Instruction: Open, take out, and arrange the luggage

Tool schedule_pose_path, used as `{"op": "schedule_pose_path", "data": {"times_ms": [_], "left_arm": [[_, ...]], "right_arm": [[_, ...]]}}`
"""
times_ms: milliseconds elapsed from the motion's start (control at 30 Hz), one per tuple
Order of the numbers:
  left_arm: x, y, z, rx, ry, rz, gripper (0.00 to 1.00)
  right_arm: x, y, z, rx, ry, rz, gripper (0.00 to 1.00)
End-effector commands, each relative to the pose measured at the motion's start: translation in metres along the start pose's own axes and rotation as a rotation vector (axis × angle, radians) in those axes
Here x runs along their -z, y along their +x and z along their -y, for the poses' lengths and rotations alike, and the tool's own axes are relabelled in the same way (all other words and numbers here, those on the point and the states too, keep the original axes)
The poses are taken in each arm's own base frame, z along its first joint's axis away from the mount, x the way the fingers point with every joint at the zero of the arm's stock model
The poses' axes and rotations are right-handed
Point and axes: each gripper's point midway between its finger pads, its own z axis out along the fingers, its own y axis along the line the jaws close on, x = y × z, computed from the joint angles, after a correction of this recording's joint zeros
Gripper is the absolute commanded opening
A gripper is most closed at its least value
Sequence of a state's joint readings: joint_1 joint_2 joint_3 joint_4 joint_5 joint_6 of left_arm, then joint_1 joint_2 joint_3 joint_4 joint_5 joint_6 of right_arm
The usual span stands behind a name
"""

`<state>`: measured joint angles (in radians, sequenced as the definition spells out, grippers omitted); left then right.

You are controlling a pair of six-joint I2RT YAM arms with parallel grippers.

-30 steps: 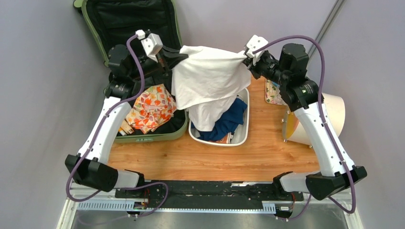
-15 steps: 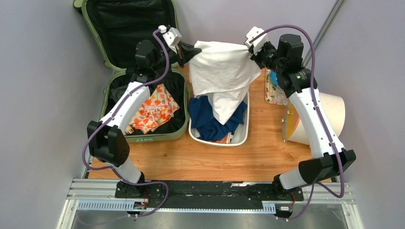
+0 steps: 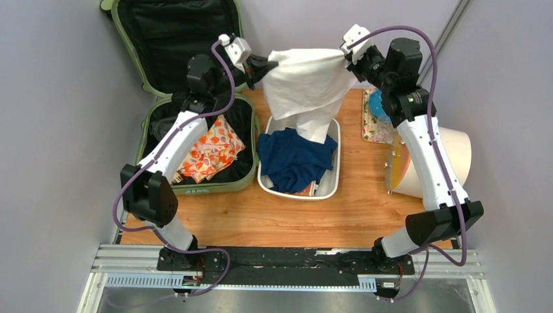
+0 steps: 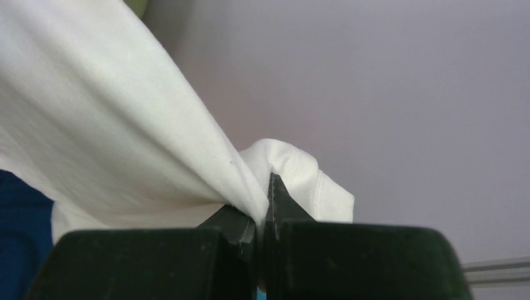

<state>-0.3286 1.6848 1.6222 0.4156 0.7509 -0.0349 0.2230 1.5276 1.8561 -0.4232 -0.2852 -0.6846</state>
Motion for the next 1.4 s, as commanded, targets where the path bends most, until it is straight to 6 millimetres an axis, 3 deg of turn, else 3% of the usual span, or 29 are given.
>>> {"op": "schedule_pose_path", "data": {"times_ms": [0,33,67,133,167,200,233,300,333,433,600,700,800,867,900,933,1000,1133,1300,1367], "left_arm": [[0.035,0.006,0.042,-0.012,0.092,-0.043,0.0],[0.042,0.01,0.054,0.008,0.126,-0.055,0.0],[0.055,0.021,0.068,0.04,0.14,-0.082,0.0],[0.071,0.036,0.092,0.092,0.189,-0.122,0.0],[0.084,0.044,0.106,0.101,0.204,-0.144,0.0],[0.093,0.053,0.114,0.128,0.21,-0.173,0.0],[0.105,0.061,0.126,0.149,0.208,-0.194,0.0],[0.118,0.069,0.139,0.197,0.21,-0.227,0.0],[0.128,0.075,0.15,0.223,0.223,-0.242,0.0],[0.144,0.092,0.174,0.273,0.251,-0.302,0.0],[0.148,0.117,0.193,0.335,0.267,-0.374,0.0],[0.14,0.128,0.182,0.367,0.214,-0.398,0.0],[0.126,0.14,0.157,0.341,0.132,-0.414,0.0],[0.114,0.152,0.139,0.337,0.08,-0.437,0.0],[0.111,0.16,0.131,0.339,0.049,-0.459,0.0],[0.104,0.169,0.123,0.341,0.042,-0.482,0.0],[0.101,0.184,0.115,0.348,0.021,-0.521,0.0],[0.093,0.211,0.101,0.338,-0.009,-0.561,0.0],[0.087,0.237,0.089,0.333,-0.04,-0.605,0.0],[0.085,0.248,0.085,0.341,-0.054,-0.612,0.0]], "right_arm": [[0.04,-0.012,-0.012,-0.036,-0.007,0.045,0.0],[0.046,-0.004,-0.024,-0.052,-0.044,0.019,0.0],[0.06,-0.01,-0.03,-0.053,-0.053,0.031,0.0],[0.07,0.011,-0.058,-0.088,-0.126,-0.017,0.0],[0.086,0.006,-0.065,-0.09,-0.14,-0.004,0.0],[0.09,0.022,-0.086,-0.113,-0.199,-0.032,0.0],[0.106,0.019,-0.096,-0.123,-0.222,-0.03,0.0],[0.119,0.027,-0.119,-0.151,-0.291,-0.041,0.0],[0.13,0.038,-0.136,-0.177,-0.335,-0.075,0.0],[0.142,0.055,-0.166,-0.226,-0.428,-0.125,0.0],[0.133,0.069,-0.18,-0.282,-0.473,-0.171,0.0],[0.119,0.084,-0.181,-0.273,-0.481,-0.216,0.0],[0.1,0.093,-0.178,-0.265,-0.486,-0.248,0.0],[0.083,0.109,-0.18,-0.261,-0.505,-0.288,0.0],[0.075,0.111,-0.172,-0.228,-0.488,-0.296,0.0],[0.065,0.126,-0.179,-0.233,-0.511,-0.34,0.0],[0.051,0.134,-0.171,-0.214,-0.495,-0.369,0.0],[0.023,0.166,-0.179,-0.231,-0.534,-0.462,0.02],[0.008,0.206,-0.191,-0.261,-0.56,-0.607,0.07],[0.003,0.213,-0.186,-0.261,-0.532,-0.64,0.12]]}}
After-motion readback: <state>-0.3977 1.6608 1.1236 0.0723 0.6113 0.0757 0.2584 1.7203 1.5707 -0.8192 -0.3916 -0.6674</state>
